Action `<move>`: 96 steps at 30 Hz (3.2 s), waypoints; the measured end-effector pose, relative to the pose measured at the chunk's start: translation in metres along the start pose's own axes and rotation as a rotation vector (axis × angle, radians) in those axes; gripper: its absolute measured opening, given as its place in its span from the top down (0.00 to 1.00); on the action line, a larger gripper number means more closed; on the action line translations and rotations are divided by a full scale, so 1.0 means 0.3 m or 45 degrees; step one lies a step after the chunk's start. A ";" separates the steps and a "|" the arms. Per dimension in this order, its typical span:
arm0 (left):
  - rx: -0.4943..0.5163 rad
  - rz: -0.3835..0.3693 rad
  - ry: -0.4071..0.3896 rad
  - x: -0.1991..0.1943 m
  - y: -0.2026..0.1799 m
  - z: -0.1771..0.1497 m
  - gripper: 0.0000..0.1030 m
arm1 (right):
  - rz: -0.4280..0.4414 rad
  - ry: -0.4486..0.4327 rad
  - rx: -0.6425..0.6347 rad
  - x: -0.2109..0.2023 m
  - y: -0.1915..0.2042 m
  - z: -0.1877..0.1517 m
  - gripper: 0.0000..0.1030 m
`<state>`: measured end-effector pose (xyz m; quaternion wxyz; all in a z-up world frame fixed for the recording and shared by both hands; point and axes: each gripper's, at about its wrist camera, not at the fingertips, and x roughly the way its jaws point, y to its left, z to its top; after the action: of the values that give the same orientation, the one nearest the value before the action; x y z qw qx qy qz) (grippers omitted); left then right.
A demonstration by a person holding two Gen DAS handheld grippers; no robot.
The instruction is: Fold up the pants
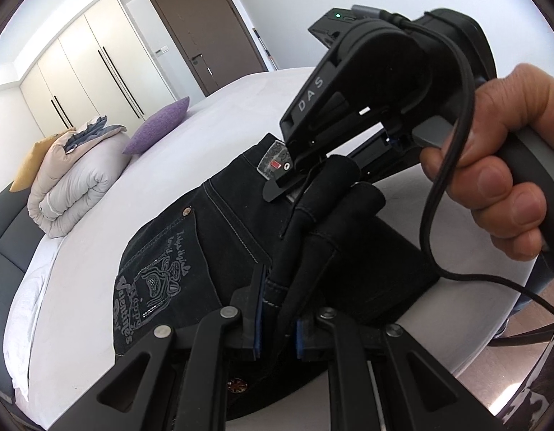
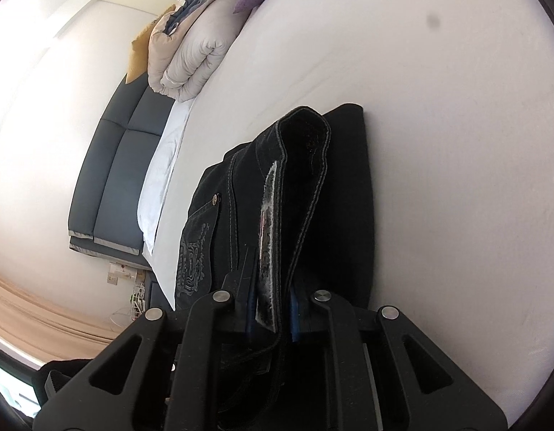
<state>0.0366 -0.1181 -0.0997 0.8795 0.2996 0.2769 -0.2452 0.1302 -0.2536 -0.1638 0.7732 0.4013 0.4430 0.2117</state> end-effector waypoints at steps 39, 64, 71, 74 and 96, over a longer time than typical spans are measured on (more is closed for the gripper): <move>-0.725 -0.246 0.338 0.184 0.496 -0.071 0.68 | -0.040 0.050 -0.149 -0.046 0.004 -0.149 0.94; -0.939 -0.165 0.128 -0.032 0.713 -0.183 0.04 | -0.165 -0.118 -0.239 -0.307 0.052 -0.253 0.47; -1.015 -0.396 0.221 0.150 0.806 -0.188 0.07 | -0.121 -0.069 -0.086 -0.236 0.007 -0.121 0.31; -1.033 -0.477 0.313 0.243 0.805 -0.202 0.17 | -0.085 0.009 0.055 -0.166 -0.049 -0.074 0.38; -1.031 -0.561 0.270 0.231 0.729 -0.065 0.82 | -0.129 -0.044 -0.258 -0.097 0.131 0.013 0.84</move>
<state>0.2110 0.0294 -0.0712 0.8195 -0.1100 0.4954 -0.2662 0.1197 -0.2519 -0.1159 0.8270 0.3017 0.4258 0.2089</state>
